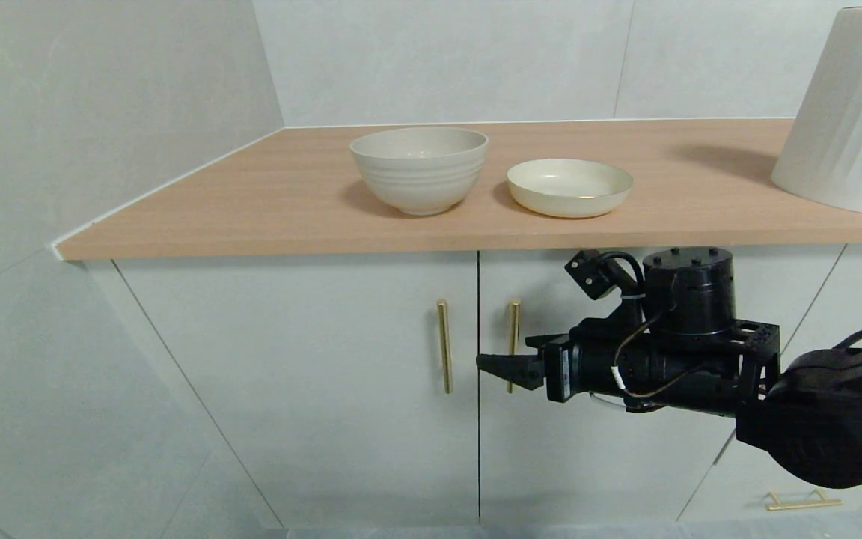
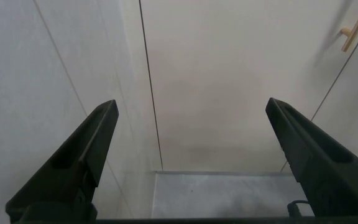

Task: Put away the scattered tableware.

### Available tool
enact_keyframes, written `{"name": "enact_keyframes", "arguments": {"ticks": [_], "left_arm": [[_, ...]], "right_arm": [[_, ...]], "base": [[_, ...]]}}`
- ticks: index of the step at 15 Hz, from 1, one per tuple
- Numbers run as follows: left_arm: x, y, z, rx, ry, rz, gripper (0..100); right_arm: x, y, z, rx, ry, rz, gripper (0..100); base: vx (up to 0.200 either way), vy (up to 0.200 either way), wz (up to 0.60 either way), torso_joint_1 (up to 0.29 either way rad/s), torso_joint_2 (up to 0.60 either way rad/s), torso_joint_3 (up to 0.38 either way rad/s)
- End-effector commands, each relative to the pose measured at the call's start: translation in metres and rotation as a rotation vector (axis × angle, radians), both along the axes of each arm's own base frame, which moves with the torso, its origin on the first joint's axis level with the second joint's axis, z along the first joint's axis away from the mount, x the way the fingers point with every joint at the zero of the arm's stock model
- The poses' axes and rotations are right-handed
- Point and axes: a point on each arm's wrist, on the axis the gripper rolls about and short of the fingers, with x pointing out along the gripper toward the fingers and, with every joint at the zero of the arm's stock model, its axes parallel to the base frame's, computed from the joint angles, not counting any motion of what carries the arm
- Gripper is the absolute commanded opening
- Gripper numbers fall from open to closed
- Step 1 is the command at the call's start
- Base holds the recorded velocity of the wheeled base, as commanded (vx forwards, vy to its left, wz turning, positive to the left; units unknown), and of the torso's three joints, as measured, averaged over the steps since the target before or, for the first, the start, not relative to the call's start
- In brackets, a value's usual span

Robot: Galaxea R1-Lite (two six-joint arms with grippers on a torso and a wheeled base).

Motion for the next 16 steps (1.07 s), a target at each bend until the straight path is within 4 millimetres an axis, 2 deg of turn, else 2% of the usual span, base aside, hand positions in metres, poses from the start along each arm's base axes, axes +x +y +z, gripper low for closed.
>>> {"name": "enact_keyframes", "arguments": {"ticks": [1,7,16], "left_arm": [[0.000,0.000,0.000,-0.001,0.000,0.000,100],[0.000,0.000,0.000,-0.001,0.000,0.000,100],[0.000,0.000,0.000,-0.001,0.000,0.000,100]], "right_arm": [[0.002,0.009,-0.012,-0.012,0.011,-0.009,100],[0.007,0.014,-0.013,0.057,-0.006,-0.033,100],[-0.004,0.026,-0.015,0.091,0.041,0.000,100]], "base": [[0.000,0.000,0.00,0.000,0.00,0.000],[0.000,0.000,0.00,0.000,0.00,0.000],[0.000,0.000,0.00,0.000,0.00,0.000]]}}
